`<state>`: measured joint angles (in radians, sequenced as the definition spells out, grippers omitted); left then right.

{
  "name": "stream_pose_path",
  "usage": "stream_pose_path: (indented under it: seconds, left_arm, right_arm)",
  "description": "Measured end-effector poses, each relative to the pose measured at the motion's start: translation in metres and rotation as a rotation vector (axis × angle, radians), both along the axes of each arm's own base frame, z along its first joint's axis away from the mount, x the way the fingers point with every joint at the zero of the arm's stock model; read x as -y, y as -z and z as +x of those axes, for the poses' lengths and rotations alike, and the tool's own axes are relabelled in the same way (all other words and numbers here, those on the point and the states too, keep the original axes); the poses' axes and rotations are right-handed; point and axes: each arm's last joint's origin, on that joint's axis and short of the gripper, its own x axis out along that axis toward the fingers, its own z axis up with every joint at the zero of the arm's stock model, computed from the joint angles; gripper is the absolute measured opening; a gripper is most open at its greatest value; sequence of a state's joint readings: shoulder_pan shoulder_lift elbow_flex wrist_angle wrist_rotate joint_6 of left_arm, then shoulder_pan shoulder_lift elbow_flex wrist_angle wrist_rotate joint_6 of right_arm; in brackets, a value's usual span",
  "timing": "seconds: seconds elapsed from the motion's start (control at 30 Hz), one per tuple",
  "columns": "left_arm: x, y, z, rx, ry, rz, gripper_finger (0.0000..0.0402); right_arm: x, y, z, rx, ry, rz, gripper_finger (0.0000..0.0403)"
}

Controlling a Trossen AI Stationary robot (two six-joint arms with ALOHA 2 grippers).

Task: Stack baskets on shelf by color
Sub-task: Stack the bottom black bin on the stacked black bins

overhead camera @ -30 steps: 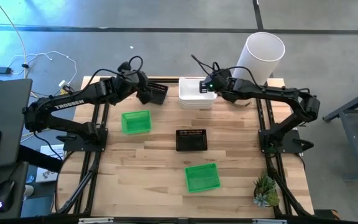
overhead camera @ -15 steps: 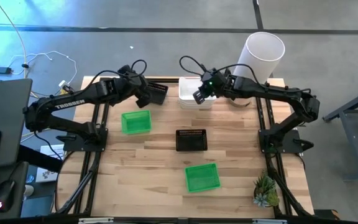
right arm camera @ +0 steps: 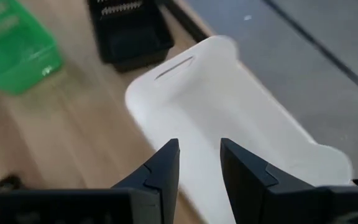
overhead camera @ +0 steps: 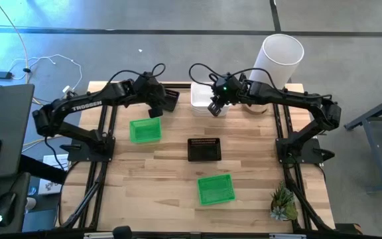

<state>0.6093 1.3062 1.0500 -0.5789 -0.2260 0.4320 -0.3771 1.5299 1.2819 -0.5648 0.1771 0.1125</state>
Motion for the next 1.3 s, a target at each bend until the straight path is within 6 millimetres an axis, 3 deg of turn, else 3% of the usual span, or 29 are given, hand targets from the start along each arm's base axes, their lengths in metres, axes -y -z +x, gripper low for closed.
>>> stream_pose_path:
  seconds: [0.3,0.8,1.03,1.3]
  left_arm:
    - [0.002,0.006,0.005,0.045,0.034,-0.108,0.0140]
    - [0.051,0.016,0.017,-0.032,0.055,-0.289,0.0140]
    - [0.076,0.018,0.025,-0.058,0.123,-0.311,0.0140]
    - [0.100,0.019,0.028,-0.087,0.153,-0.348,0.0140]
  right_arm:
    - [-0.015,0.007,0.000,-0.032,-0.303,0.135,0.0103]
    - [-0.077,0.010,0.014,-0.119,-0.669,0.027,0.0103]
    - [-0.098,0.010,0.016,-0.150,-0.704,-0.037,0.0103]
    - [-0.104,0.011,0.016,-0.153,-0.676,-0.009,0.0104]
